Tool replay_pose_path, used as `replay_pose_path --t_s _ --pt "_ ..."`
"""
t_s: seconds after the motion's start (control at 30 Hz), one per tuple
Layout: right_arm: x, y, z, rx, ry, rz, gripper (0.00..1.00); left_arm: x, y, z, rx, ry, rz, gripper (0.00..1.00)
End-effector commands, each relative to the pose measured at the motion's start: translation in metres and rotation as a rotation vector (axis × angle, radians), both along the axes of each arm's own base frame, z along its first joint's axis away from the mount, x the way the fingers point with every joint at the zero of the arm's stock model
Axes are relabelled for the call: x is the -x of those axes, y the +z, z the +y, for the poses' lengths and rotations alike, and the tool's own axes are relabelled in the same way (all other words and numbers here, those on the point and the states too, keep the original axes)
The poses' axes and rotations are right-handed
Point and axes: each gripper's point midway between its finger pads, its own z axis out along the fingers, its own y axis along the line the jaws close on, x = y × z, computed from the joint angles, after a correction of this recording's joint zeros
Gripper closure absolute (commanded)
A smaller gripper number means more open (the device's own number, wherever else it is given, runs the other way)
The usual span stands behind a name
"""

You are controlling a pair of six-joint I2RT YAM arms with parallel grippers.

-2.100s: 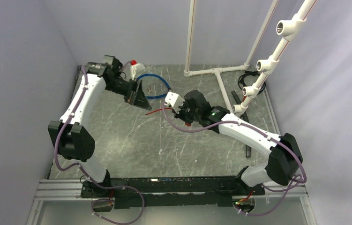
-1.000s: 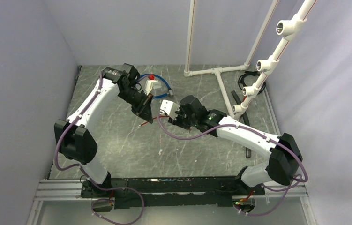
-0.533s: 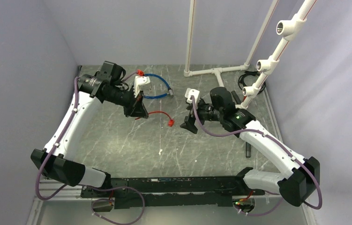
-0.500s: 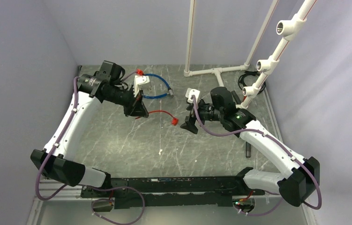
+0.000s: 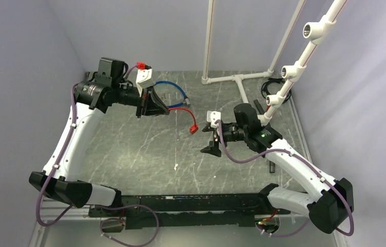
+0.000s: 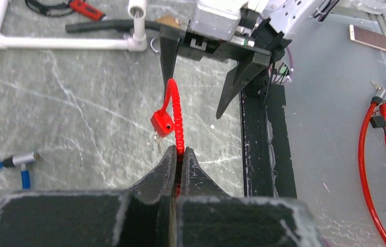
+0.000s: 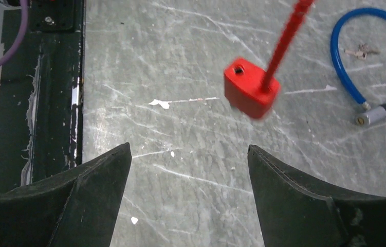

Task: Lock with the key
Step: Pick up the lock from the center of the board.

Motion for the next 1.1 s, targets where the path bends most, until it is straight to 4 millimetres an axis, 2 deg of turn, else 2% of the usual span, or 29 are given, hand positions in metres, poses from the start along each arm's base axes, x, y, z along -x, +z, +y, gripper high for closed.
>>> replay_pose_path --t_s 0.0,0.33,0.47,0.73,0.87,1.07 --pt "0.002 0.023 0.012 -0.096 0.080 -0.085 0.15 0.020 0.049 -0.008 0.149 -0.123 -0.105 1.00" --pt "-0.003 0.029 0.014 -0.117 0.076 -0.132 0.17 0.024 0.063 -0.014 0.202 -0.175 -0.131 1.00" --pt "0.000 0.028 0.004 -0.097 0.069 -0.130 0.18 0.022 0.056 -0.013 0.184 -0.164 -0.130 1.00" --pt "0.015 0.047 -0.016 -0.083 0.020 -0.137 0.19 0.024 0.043 -0.010 0.147 -0.166 -0.154 1.00" --pt "0.006 0.042 -0.025 -0.064 -0.014 -0.174 0.19 0.029 0.042 -0.008 0.142 -0.184 -0.150 1.00" --pt "-0.009 0.054 -0.011 -0.108 -0.001 -0.173 0.15 0.036 0.042 -0.008 0.144 -0.211 -0.153 1.00"
